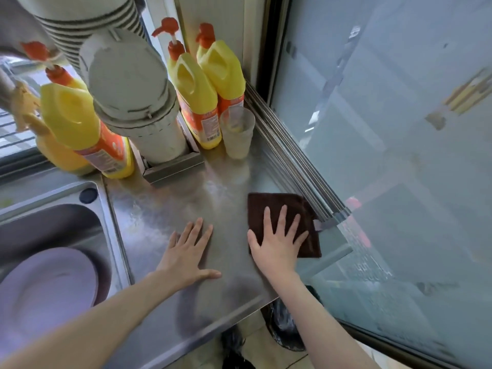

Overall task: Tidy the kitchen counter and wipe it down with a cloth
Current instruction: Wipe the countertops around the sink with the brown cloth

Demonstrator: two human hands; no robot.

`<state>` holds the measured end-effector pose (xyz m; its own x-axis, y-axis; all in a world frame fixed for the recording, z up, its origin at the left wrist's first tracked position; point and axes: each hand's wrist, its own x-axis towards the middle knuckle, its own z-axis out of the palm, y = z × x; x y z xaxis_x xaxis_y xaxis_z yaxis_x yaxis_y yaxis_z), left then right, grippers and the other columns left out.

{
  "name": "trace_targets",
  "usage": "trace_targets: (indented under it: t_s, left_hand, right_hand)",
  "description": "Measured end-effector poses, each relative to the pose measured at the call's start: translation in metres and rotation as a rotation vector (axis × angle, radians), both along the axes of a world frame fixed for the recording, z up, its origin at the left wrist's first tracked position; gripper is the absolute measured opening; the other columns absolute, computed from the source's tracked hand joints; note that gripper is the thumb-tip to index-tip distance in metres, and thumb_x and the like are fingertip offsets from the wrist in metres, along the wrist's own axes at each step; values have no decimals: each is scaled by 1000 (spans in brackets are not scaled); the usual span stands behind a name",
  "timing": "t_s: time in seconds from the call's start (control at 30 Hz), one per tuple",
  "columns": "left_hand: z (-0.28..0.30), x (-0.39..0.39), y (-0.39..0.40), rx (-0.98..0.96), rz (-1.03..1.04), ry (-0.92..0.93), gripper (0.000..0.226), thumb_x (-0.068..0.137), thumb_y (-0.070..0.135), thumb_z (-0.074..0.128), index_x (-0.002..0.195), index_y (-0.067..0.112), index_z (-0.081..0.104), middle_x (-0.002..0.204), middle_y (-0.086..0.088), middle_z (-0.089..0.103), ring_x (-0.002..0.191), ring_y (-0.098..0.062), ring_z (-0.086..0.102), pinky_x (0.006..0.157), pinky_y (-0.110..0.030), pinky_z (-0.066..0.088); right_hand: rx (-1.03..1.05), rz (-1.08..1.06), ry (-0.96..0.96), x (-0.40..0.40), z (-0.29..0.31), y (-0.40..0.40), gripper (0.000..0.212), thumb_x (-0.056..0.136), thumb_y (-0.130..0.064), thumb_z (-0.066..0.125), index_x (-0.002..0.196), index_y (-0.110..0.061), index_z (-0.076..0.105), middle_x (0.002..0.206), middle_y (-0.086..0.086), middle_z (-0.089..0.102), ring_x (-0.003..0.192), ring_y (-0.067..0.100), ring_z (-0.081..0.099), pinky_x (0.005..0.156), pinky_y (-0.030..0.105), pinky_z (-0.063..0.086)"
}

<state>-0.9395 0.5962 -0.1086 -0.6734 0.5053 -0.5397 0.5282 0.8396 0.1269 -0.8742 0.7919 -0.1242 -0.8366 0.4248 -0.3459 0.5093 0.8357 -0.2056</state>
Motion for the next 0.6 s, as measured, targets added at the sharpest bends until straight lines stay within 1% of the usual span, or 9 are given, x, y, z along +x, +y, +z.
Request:
trace_targets:
  t_s: [0.07, 0.13, 0.17, 0.2, 0.27, 0.37, 0.47, 0.53, 0.6]
  left_hand:
    - [-1, -2, -10, 58, -28, 45, 112, 62, 87, 24, 146, 23, -16, 155, 0, -21, 145, -20, -13, 115, -37, -9]
    - [-1, -4, -27, 125, -21, 88, 115, 56, 91, 5, 146, 23, -13, 153, 5, -21, 145, -16, -13, 112, -34, -12]
    - [-1, -5, -37, 149, 17, 101, 115, 56, 92, 1, 147, 22, -12, 150, 7, -22, 143, -14, -15, 112, -33, -13]
    - [0, -7, -48, 163, 72, 119, 114, 58, 90, 1, 147, 20, -9, 148, 7, -21, 141, -12, -16, 112, -32, -12]
    - [3, -12, -71, 174, 225, 182, 105, 67, 83, 6, 149, 17, 2, 154, 4, -13, 143, -14, -11, 115, -34, -7]
    - [9, -17, -112, 132, 487, 236, 93, 81, 74, 19, 148, 11, 9, 158, -8, 2, 146, -23, 2, 118, -41, 4]
    - [8, -11, -146, 65, 548, 178, 82, 87, 59, 31, 149, 11, 7, 158, -6, 1, 146, -21, 3, 118, -41, 5]
    - [5, -5, -156, 61, 510, 121, 76, 91, 55, 34, 149, 15, 5, 158, -1, 4, 146, -17, 5, 119, -41, 6]
    - [4, -4, -160, 52, 491, 91, 79, 89, 62, 29, 149, 17, 3, 158, 3, 5, 146, -14, 5, 119, -42, 6]
  right_hand:
    - [11, 116, 52, 13, -6, -19, 70, 90, -63, 26, 149, -32, 5, 159, 8, -2, 142, 44, -6, 108, 66, 4]
    - [24, 290, 61, 37, -10, -26, 70, 86, -66, 30, 147, -33, 20, 156, 8, 19, 140, 43, 11, 103, 67, 21]
    - [52, 351, 60, 45, -12, -23, 71, 85, -68, 31, 147, -35, 21, 155, 6, 22, 139, 41, 12, 101, 67, 24]
    - [52, 380, 52, 45, -11, -17, 73, 84, -70, 31, 147, -38, 16, 157, 5, 18, 140, 40, 7, 103, 67, 21]
    - [29, 319, 28, 21, -7, -2, 76, 85, -70, 29, 147, -40, -2, 159, 2, -4, 142, 39, -10, 108, 66, 4]
    - [16, 54, -36, -45, -2, -1, 76, 87, -67, 27, 147, -37, -8, 157, 7, -17, 139, 46, -16, 105, 69, -2]
    - [25, -48, -29, -93, -1, -24, 75, 87, -69, 21, 149, -34, -5, 157, 11, -14, 137, 52, -14, 103, 73, 0]
    - [68, 75, 7, -97, -6, -50, 68, 91, -63, 21, 149, -33, 3, 158, 11, -6, 137, 53, -7, 103, 74, 6]
    - [91, 270, 76, -81, -9, -75, 62, 91, -58, 23, 147, -32, 21, 157, 11, 16, 136, 55, 11, 98, 75, 16]
